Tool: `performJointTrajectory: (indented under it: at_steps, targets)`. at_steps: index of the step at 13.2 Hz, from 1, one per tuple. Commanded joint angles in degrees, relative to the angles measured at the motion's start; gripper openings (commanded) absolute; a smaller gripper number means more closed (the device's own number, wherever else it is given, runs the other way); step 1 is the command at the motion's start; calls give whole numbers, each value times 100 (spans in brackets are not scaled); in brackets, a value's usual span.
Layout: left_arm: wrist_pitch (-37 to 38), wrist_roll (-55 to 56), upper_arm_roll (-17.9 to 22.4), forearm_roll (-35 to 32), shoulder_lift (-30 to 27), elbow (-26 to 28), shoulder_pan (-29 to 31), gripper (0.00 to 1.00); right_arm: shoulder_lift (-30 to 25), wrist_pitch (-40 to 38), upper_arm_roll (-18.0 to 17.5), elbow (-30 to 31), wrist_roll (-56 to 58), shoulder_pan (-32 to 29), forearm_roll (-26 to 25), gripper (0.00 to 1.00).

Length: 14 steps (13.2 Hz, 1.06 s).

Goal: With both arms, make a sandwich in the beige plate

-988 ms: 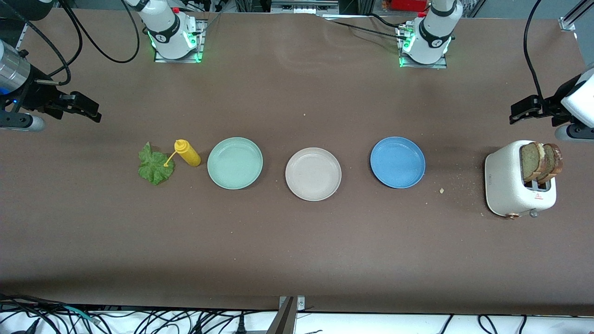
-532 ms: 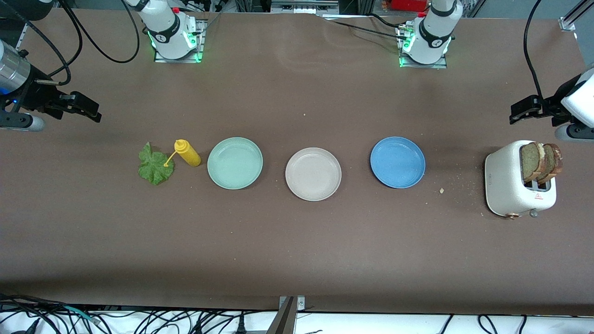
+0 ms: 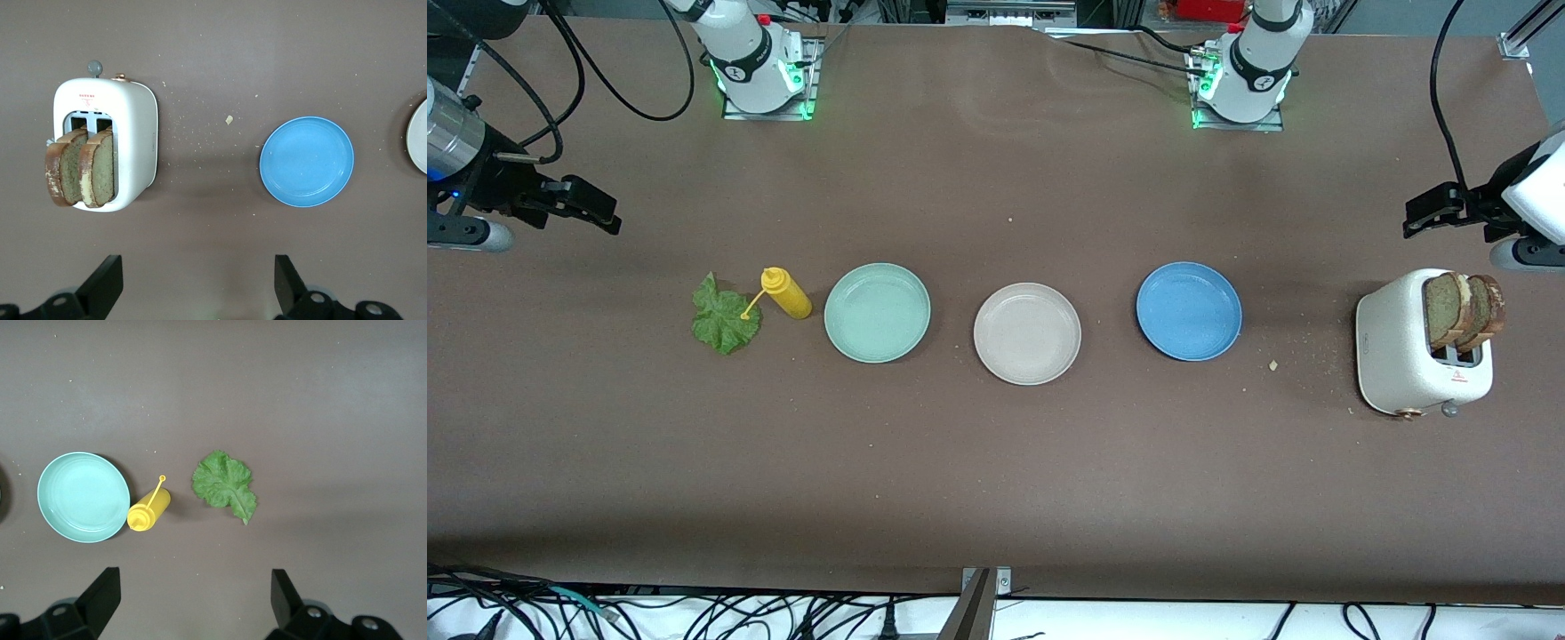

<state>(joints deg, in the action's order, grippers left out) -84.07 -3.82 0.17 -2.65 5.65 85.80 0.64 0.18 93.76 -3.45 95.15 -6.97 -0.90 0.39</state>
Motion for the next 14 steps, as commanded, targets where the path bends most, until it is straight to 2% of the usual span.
performJointTrajectory:
  at_steps: [1, 14]
  targets:
    - [5, -57, 27, 1, 15, -81, -29, 100, 34, -95, -94, -128, -41, -94, -39, 100]
    - [-65, -119, 27, 1, 24, -46, 6, 100, 26, -95, -94, -129, -41, -94, -47, 100]
